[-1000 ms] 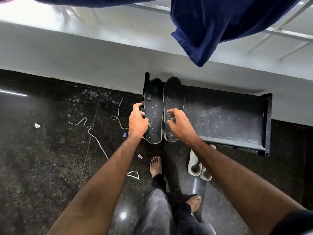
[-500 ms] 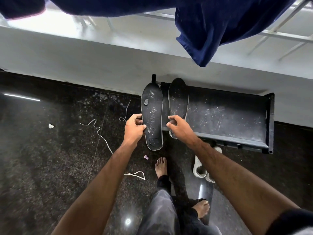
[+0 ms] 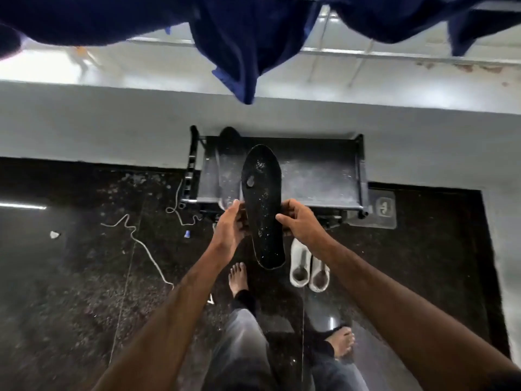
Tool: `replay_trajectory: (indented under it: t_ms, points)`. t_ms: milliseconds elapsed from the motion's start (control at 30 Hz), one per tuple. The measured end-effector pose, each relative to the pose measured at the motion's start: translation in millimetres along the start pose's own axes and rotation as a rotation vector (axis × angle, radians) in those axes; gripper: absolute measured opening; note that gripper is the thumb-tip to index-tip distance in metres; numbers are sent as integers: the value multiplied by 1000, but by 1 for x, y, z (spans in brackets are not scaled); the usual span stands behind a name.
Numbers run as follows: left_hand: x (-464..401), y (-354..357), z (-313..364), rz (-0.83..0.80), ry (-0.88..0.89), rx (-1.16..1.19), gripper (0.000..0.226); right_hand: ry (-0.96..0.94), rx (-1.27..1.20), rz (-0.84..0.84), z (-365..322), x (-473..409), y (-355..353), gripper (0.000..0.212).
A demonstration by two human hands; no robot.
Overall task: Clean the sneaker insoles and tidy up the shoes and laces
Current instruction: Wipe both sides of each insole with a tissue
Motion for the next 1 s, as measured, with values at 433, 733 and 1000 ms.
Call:
replay_trajectory:
  t_ms: [433, 733, 1000]
  points:
    - [82, 331, -159, -316, -296, 207, 100, 8, -108, 42, 101, 204, -272, 11]
    - [-1, 409, -206, -331, -269, 84, 91, 239, 18, 305, 178, 172, -434, 8]
    - [-137, 426, -257, -220, -277, 82, 85, 318, 486, 275, 244, 44, -534, 17]
Point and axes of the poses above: each hand's wrist, its own x-axis away from the middle knuckle, its own y-axis out of the palm, z = x × y, the point moved 5 cm from there along -x, towards the middle knuckle, and after that the axes turned 2 degrees about -y, right-handed, at the moved point
